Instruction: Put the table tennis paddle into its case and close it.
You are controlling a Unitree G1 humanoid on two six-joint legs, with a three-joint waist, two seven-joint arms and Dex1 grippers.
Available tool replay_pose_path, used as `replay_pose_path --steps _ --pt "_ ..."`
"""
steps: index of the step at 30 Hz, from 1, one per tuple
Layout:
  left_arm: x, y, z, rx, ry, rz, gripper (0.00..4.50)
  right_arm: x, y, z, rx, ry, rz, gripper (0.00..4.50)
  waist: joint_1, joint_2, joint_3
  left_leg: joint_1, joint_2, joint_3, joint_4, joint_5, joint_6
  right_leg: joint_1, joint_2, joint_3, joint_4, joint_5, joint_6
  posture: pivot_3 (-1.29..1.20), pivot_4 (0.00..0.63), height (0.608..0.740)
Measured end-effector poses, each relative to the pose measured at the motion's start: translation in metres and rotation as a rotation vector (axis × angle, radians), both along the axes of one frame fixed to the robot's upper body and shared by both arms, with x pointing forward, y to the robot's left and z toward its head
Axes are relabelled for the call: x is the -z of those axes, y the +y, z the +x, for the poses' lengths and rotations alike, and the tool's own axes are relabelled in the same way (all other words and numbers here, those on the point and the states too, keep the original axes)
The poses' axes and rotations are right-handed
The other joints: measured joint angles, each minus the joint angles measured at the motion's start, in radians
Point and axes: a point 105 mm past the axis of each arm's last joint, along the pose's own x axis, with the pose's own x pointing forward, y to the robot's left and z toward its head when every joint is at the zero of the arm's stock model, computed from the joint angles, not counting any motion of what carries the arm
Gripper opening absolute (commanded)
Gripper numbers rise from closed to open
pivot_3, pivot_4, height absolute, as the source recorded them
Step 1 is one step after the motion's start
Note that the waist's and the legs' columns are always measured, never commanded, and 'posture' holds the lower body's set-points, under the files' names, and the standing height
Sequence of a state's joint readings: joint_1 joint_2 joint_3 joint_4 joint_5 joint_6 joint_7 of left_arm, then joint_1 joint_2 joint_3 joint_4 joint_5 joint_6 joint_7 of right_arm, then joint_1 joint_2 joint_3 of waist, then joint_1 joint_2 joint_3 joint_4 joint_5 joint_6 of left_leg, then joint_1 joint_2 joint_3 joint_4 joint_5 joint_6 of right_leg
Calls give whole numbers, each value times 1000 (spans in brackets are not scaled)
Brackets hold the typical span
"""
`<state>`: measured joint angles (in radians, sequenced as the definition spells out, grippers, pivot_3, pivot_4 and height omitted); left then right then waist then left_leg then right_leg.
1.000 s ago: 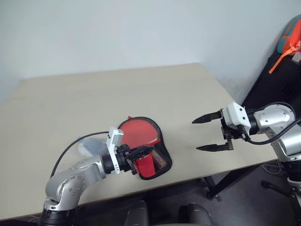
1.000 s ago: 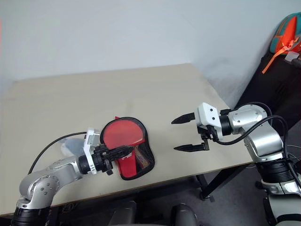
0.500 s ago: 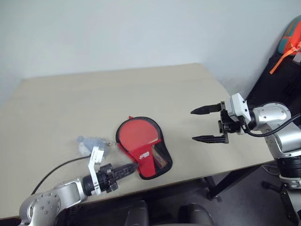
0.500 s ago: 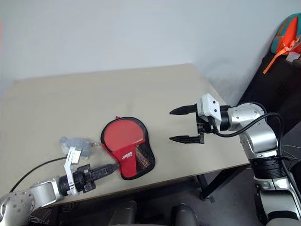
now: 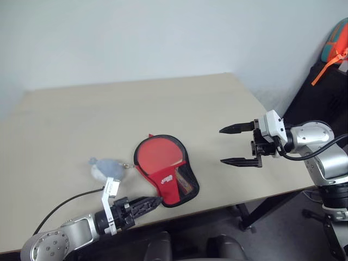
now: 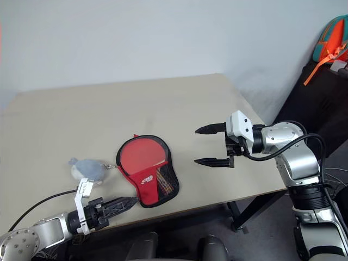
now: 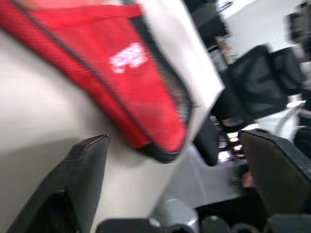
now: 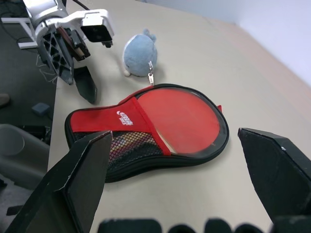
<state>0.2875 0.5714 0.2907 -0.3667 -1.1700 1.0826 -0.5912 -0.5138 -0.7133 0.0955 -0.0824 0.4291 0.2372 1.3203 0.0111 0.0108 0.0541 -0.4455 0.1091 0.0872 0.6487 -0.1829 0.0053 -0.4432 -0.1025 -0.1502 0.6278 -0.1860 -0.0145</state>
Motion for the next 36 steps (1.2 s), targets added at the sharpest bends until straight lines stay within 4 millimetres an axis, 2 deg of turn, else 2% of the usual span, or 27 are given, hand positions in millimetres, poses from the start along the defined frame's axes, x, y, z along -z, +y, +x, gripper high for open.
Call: replay_pose_path --steps 7,16,23,36 --pt "3 -3 7 -43 10 -46 4343 3 0 -1 9 9 4 4500 1 1 0 0 -1 -1 0 0 0 0 0 0 0 0 0 0 0 706" --pt "5 -23 25 -108 38 -122 4343 4 4 -3 12 18 13 4500 9 1 0 0 -6 -8 0 0 0 3 -1 0 0 0 0 0 0 706" --pt "5 -32 32 -134 71 -141 4343 5 5 -4 24 27 18 4500 32 2 -1 0 -9 -13 3 0 1 4 -1 -1 -1 0 0 0 0 706" --pt "4 -38 37 -161 137 -127 4343 6 7 -5 30 34 25 4500 32 2 -1 0 -11 -17 3 -1 1 8 -1 -2 -2 0 0 0 0 706"
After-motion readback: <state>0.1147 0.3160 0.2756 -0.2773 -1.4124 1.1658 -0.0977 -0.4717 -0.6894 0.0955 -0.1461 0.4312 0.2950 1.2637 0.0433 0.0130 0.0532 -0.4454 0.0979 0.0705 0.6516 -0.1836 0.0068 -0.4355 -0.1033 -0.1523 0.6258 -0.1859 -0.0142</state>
